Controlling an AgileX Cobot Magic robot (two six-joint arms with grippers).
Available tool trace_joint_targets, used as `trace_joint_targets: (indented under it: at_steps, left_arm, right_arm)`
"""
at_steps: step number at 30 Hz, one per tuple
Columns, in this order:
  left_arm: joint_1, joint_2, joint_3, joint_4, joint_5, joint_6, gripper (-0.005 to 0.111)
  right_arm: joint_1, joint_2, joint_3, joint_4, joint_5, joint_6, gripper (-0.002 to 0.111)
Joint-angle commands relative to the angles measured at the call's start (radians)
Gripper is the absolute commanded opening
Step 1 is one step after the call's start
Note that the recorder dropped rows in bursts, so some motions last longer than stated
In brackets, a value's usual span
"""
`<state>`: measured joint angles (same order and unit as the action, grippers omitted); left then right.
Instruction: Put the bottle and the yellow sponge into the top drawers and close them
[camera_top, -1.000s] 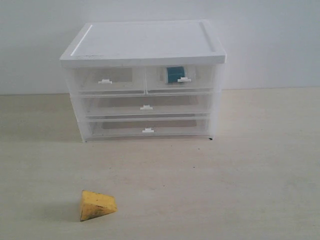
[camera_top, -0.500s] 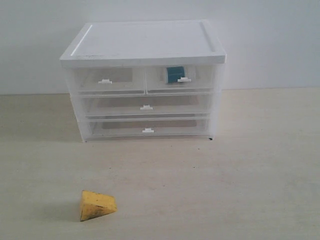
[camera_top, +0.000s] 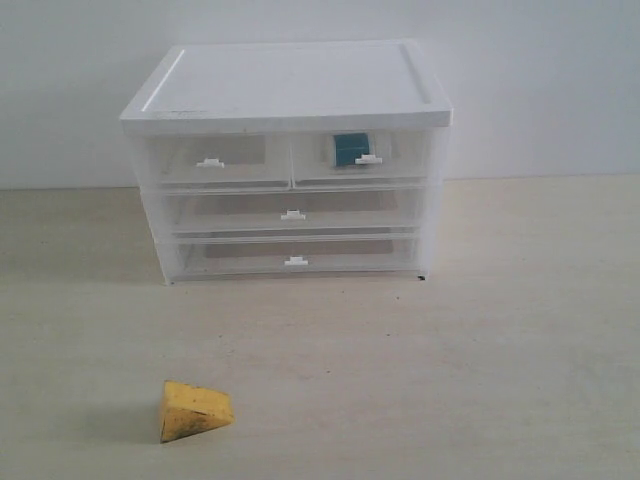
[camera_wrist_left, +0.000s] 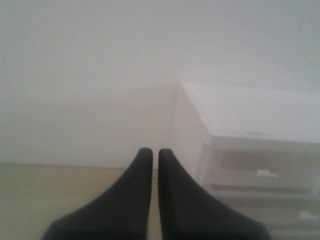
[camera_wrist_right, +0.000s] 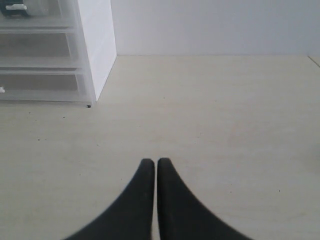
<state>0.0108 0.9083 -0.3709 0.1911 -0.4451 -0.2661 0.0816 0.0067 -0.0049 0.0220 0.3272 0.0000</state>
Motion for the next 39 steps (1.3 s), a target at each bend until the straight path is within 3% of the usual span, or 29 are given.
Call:
trace_joint_targets:
  at_steps: [1, 5, 9, 12, 15, 20, 23, 34, 39]
  left_arm:
    - [-0.088, 0.096, -0.008, 0.009, -0.058, 0.043, 0.004]
    - [-0.173, 0.166, -0.008, -0.060, -0.082, 0.134, 0.004]
    - [-0.299, 0.258, -0.008, -0.230, -0.147, 0.288, 0.004]
    - [-0.405, 0.329, -0.008, -0.313, -0.280, 0.350, 0.004]
    - [-0.453, 0.391, -0.008, -0.396, -0.337, 0.408, 0.004]
    - [-0.547, 0.586, -0.008, -0.476, -0.634, 0.408, 0.004]
    - [-0.567, 0.695, -0.008, -0.493, -0.776, 0.375, 0.004]
    - [-0.570, 0.828, -0.069, -0.480, -0.776, 0.198, 0.004]
    - [-0.567, 0.830, -0.098, -0.368, -0.776, 0.346, 0.004]
  right_arm:
    - [-0.003, -0.007, 0.005, -0.003, -0.005, 0.000, 0.000]
    - [-0.003, -0.007, 0.005, -0.003, -0.005, 0.000, 0.000]
    - [-0.003, -0.007, 0.005, -0.003, -0.005, 0.000, 0.000]
    - [-0.003, -0.007, 0.005, -0.003, -0.005, 0.000, 0.000]
    - [-0.003, -0.007, 0.005, -0.003, -0.005, 0.000, 0.000]
    - [-0.003, -0.007, 0.005, -0.003, -0.005, 0.000, 0.000]
    - [-0.003, -0.007, 0.005, -0.003, -0.005, 0.000, 0.000]
    - [-0.003, -0.007, 0.005, -0.003, -0.005, 0.000, 0.000]
    - [-0.003, -0.007, 0.005, -0.003, -0.005, 0.000, 0.000]
